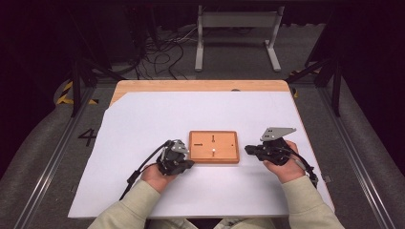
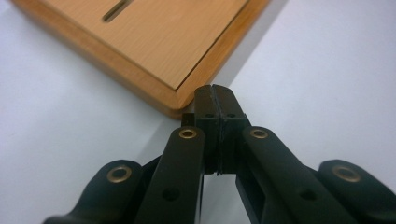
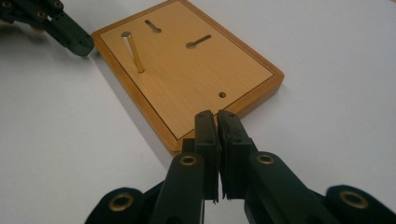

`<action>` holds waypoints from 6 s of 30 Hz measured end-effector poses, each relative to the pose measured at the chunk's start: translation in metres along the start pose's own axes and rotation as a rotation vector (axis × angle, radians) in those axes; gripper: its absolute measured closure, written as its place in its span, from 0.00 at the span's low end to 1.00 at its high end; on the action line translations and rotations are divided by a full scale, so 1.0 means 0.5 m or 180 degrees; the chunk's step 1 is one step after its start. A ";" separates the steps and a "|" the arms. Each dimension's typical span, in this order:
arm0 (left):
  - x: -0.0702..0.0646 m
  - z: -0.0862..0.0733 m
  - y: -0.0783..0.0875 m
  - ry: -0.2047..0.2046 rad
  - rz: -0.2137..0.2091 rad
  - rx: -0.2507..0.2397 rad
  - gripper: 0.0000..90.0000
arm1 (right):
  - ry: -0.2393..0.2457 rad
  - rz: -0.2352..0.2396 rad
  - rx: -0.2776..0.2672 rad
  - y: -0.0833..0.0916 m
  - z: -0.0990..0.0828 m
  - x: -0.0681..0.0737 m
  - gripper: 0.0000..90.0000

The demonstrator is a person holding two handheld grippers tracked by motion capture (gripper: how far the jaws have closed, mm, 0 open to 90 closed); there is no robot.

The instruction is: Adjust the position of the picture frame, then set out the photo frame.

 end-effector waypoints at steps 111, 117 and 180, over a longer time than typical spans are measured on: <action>-0.102 0.039 -0.109 -0.1817 0.0575 -0.0863 0.92 | -0.0255 -0.0090 -0.0576 0.065 0.002 -0.019 0.83; -0.130 0.019 -0.106 -0.2266 0.0709 -0.0900 0.93 | -0.0232 -0.0074 -0.0562 0.062 0.004 -0.017 0.82; -0.142 0.008 -0.097 -0.2500 0.0648 -0.0853 0.81 | -0.1320 0.0942 0.0246 -0.197 0.040 -0.078 0.42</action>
Point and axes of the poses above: each handheld gripper's, and its own axes: y roughly backward along the jaws, z roughly out of its top, x roughly to its left, the point moved 2 cm from there along -y, roughly forward along the jaws, and after that the axes turned 15 degrees about -x, right-handed, at the moved point
